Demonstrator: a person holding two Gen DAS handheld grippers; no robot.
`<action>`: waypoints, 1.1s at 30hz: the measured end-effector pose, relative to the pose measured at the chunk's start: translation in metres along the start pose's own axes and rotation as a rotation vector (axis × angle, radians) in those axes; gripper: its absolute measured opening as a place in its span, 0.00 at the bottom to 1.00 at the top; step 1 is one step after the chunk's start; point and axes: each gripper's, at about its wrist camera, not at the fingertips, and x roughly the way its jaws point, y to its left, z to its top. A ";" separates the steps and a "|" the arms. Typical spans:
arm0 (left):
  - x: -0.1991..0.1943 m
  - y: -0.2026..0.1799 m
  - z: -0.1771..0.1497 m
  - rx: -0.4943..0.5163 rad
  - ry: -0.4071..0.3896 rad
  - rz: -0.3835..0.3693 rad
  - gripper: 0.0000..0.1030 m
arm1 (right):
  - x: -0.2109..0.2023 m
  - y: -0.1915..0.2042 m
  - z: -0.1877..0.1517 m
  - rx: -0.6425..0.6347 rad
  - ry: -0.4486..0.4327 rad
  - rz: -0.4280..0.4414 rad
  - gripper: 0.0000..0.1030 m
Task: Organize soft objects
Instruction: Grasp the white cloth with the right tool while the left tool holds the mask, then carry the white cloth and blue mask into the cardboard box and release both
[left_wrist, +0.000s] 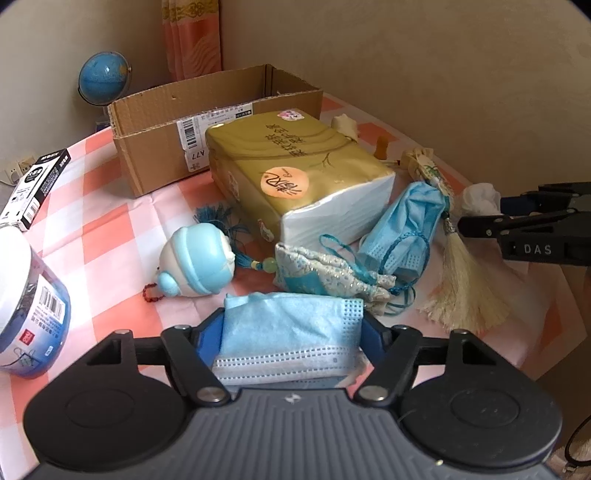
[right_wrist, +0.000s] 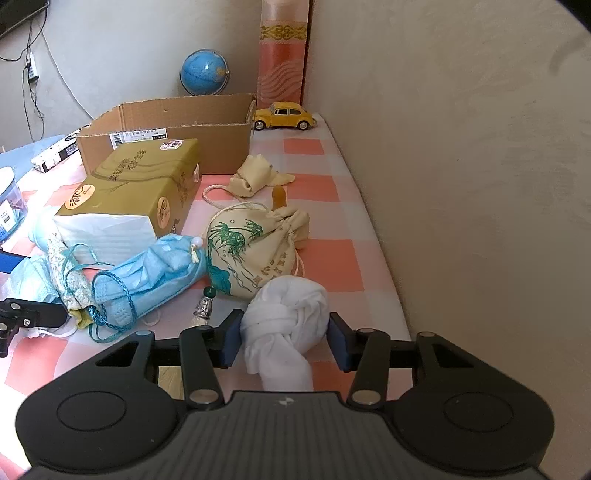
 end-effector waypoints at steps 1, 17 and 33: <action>-0.002 0.000 0.000 0.000 0.000 0.001 0.68 | -0.001 0.000 0.000 0.002 -0.001 -0.002 0.52; -0.037 0.002 -0.013 0.032 0.013 0.011 0.65 | -0.028 0.002 -0.001 -0.003 -0.017 -0.014 0.52; -0.076 0.012 -0.012 0.044 -0.023 0.012 0.65 | -0.050 0.014 0.022 -0.054 -0.051 0.075 0.52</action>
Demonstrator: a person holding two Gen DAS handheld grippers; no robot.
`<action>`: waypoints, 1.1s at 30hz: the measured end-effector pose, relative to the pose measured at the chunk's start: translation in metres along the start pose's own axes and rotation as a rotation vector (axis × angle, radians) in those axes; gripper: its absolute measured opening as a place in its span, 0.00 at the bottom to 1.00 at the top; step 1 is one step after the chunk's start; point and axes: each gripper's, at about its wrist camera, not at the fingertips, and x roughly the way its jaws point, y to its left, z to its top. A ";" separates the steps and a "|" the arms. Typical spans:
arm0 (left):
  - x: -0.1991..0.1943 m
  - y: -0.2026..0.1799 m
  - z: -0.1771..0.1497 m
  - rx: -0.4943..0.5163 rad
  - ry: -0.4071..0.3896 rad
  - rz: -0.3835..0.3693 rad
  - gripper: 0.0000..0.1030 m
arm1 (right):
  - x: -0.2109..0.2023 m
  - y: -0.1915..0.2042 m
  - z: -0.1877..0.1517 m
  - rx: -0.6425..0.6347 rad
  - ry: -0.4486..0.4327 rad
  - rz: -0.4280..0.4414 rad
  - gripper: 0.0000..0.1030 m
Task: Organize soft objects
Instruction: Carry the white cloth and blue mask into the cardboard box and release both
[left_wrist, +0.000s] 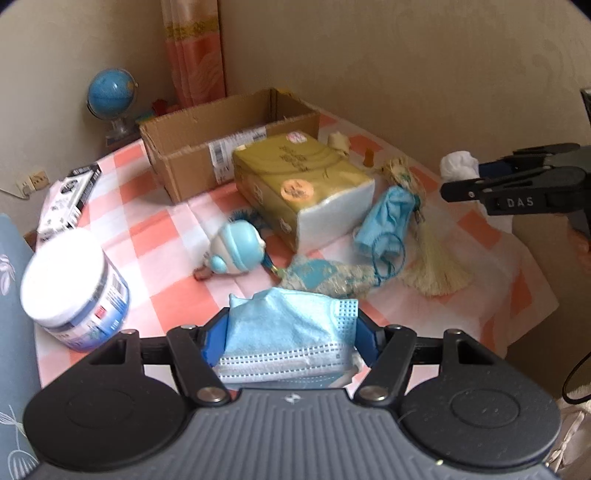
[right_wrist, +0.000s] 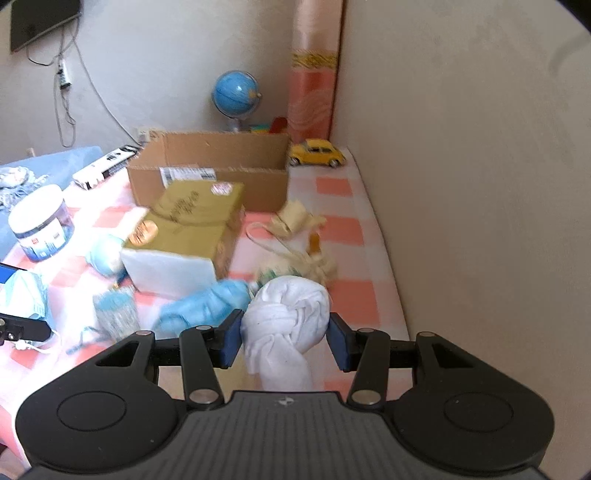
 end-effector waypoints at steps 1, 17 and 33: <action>-0.002 0.001 0.001 -0.001 -0.006 0.005 0.65 | 0.000 0.001 0.005 -0.005 -0.005 0.010 0.52; -0.006 0.021 0.006 -0.067 -0.024 0.033 0.65 | 0.056 0.024 0.136 -0.122 -0.116 0.098 0.52; 0.009 0.051 0.027 -0.093 -0.015 0.098 0.65 | 0.130 0.029 0.180 -0.120 -0.072 0.110 0.98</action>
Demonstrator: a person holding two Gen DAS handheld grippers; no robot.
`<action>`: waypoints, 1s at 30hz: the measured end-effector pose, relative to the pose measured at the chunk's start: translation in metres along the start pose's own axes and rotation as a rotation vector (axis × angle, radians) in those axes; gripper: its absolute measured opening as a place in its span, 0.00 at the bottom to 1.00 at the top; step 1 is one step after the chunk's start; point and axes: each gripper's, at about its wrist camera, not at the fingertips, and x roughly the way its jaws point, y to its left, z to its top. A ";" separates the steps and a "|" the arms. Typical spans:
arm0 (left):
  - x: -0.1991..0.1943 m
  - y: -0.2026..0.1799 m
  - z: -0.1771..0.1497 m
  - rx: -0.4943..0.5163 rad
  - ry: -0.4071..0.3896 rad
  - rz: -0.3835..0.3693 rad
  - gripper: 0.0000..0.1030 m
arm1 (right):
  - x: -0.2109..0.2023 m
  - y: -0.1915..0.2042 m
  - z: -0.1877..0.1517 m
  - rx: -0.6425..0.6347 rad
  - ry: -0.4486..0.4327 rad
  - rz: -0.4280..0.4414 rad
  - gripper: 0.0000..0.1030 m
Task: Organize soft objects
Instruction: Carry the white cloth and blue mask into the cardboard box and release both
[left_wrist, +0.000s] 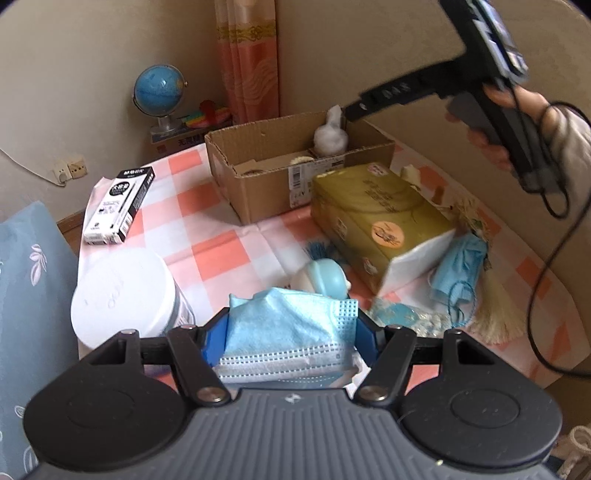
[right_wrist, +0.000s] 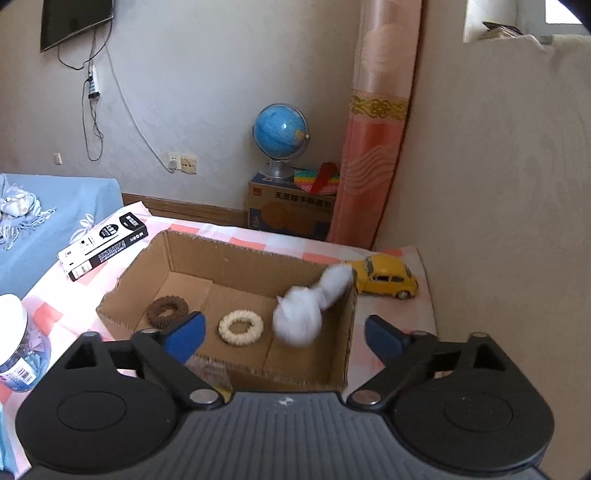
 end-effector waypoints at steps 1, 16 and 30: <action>0.000 0.000 0.002 0.006 -0.002 0.003 0.65 | -0.001 0.001 -0.002 0.005 0.003 -0.006 0.99; 0.019 -0.007 0.078 0.117 -0.038 0.007 0.65 | -0.087 0.021 -0.079 0.071 0.007 -0.038 1.00; 0.128 0.006 0.179 0.069 0.029 0.067 0.66 | -0.124 0.013 -0.111 0.127 -0.011 -0.067 1.00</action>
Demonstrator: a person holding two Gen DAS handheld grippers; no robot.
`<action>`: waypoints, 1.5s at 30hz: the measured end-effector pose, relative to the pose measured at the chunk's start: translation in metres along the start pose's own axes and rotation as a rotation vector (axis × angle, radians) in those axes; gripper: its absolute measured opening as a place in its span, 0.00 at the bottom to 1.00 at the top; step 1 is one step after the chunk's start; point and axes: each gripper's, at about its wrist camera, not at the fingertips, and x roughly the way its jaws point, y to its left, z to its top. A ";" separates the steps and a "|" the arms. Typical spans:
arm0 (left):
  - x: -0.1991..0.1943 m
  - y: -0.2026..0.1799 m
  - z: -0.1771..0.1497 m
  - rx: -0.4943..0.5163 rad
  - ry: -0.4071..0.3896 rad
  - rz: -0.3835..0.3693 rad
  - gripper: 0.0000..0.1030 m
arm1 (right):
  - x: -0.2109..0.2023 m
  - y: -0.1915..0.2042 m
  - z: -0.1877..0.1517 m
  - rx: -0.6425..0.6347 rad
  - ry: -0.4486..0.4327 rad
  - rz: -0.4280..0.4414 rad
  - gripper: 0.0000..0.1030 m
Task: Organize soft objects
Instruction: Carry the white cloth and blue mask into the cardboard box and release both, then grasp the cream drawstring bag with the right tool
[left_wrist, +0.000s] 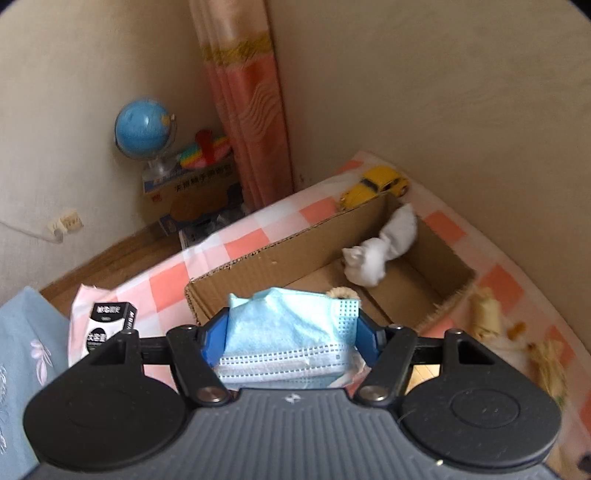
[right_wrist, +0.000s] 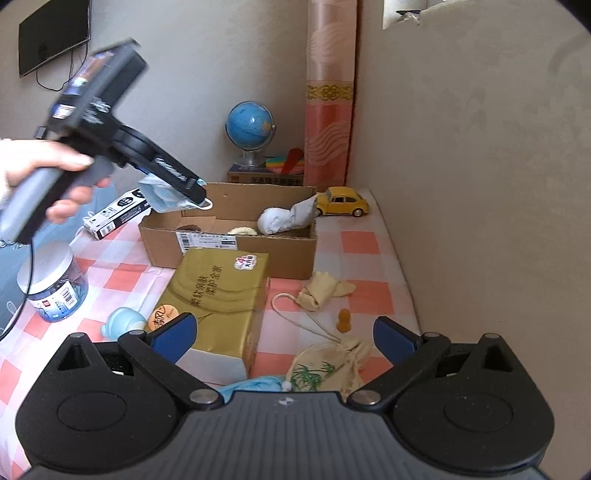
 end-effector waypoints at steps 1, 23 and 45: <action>0.007 0.001 0.002 -0.010 0.014 0.001 0.66 | 0.000 -0.002 0.000 0.002 0.001 -0.001 1.00; -0.022 0.007 -0.016 -0.027 -0.011 0.112 0.87 | 0.001 -0.004 -0.010 -0.017 0.024 -0.030 1.00; -0.137 -0.077 -0.156 0.010 -0.084 0.059 0.93 | -0.007 -0.012 -0.046 0.008 0.089 -0.102 1.00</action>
